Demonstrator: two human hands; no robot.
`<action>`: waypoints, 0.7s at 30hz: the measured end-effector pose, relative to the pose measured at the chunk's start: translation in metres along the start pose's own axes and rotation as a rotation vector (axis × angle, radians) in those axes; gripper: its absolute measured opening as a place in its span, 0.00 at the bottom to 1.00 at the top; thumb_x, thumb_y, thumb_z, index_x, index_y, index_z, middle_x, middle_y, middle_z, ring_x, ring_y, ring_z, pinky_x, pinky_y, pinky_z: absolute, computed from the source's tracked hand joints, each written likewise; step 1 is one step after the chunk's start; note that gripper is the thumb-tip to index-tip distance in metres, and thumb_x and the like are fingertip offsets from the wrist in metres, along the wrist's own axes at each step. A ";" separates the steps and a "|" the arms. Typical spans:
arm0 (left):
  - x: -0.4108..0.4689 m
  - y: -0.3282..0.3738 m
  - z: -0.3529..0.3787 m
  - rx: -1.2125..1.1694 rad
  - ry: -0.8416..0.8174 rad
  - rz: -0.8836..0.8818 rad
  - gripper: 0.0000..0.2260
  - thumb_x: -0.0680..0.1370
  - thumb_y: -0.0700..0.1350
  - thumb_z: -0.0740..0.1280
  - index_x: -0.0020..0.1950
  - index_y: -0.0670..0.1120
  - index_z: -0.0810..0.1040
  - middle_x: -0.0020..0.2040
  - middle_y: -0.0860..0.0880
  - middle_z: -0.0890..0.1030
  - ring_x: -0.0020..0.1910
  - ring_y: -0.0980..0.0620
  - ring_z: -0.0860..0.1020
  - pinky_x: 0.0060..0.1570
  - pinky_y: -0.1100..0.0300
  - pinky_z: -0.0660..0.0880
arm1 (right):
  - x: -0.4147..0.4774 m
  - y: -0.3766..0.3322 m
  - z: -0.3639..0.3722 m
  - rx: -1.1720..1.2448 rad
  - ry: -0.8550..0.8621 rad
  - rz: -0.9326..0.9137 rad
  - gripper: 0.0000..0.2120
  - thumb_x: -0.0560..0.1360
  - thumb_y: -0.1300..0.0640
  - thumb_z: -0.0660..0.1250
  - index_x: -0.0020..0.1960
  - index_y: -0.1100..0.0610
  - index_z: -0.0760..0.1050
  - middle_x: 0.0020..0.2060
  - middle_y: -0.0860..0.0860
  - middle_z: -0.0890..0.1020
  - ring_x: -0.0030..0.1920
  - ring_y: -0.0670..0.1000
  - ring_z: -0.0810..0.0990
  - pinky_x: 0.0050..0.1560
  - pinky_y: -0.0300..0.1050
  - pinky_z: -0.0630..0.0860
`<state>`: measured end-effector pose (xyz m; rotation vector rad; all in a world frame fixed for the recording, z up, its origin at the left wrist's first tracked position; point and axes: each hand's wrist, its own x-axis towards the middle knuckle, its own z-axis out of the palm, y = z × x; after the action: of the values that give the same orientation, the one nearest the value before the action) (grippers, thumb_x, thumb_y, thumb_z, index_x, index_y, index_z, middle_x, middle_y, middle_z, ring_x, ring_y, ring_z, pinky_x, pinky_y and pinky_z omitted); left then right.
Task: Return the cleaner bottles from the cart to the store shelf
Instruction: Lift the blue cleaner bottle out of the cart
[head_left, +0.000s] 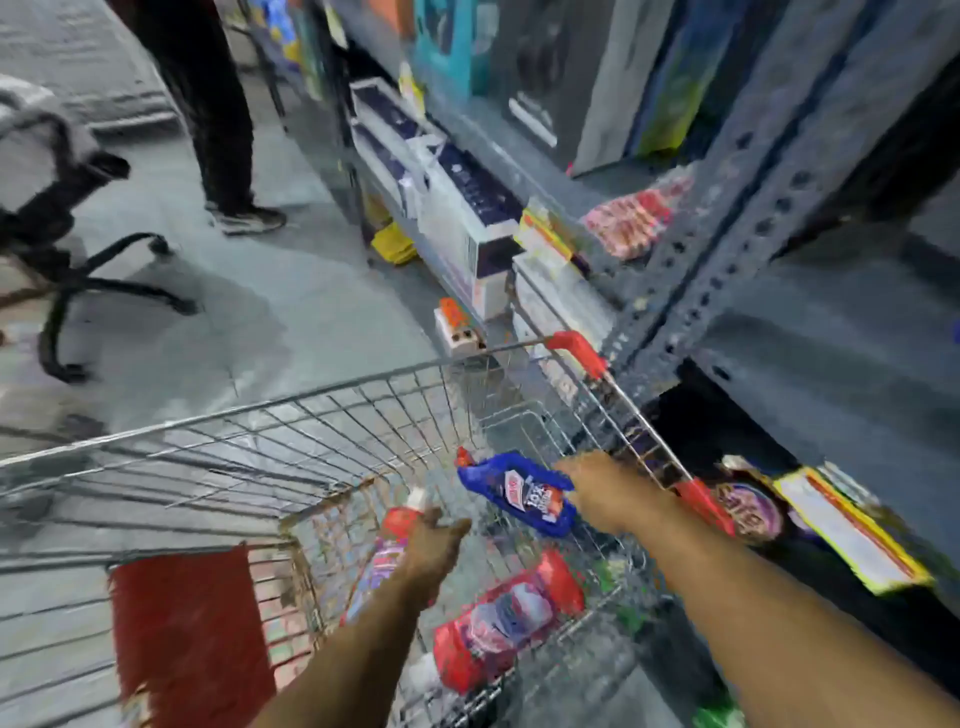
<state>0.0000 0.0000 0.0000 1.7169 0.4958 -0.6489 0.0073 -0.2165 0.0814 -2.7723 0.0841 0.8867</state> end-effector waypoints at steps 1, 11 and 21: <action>0.011 -0.003 0.010 -0.062 -0.035 -0.075 0.20 0.75 0.43 0.68 0.63 0.37 0.70 0.34 0.47 0.73 0.29 0.52 0.69 0.25 0.65 0.66 | 0.015 0.001 0.007 0.035 0.000 0.008 0.10 0.72 0.61 0.65 0.53 0.56 0.73 0.54 0.58 0.80 0.53 0.60 0.79 0.53 0.54 0.77; 0.087 -0.025 0.077 -0.276 -0.182 -0.270 0.06 0.76 0.39 0.66 0.49 0.37 0.76 0.45 0.39 0.78 0.41 0.47 0.78 0.41 0.56 0.76 | 0.128 0.041 0.073 0.183 -0.113 0.113 0.15 0.75 0.64 0.61 0.60 0.55 0.73 0.53 0.60 0.81 0.50 0.60 0.80 0.52 0.48 0.78; 0.059 -0.023 0.069 -0.438 -0.202 -0.224 0.06 0.77 0.38 0.65 0.51 0.37 0.74 0.45 0.41 0.83 0.41 0.47 0.82 0.42 0.58 0.80 | 0.114 0.042 0.075 0.682 -0.180 0.213 0.34 0.68 0.71 0.69 0.69 0.52 0.65 0.62 0.57 0.77 0.53 0.57 0.80 0.53 0.57 0.80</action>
<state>0.0184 -0.0627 -0.0671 1.1804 0.6397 -0.7986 0.0521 -0.2384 -0.0526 -2.0671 0.5485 0.9330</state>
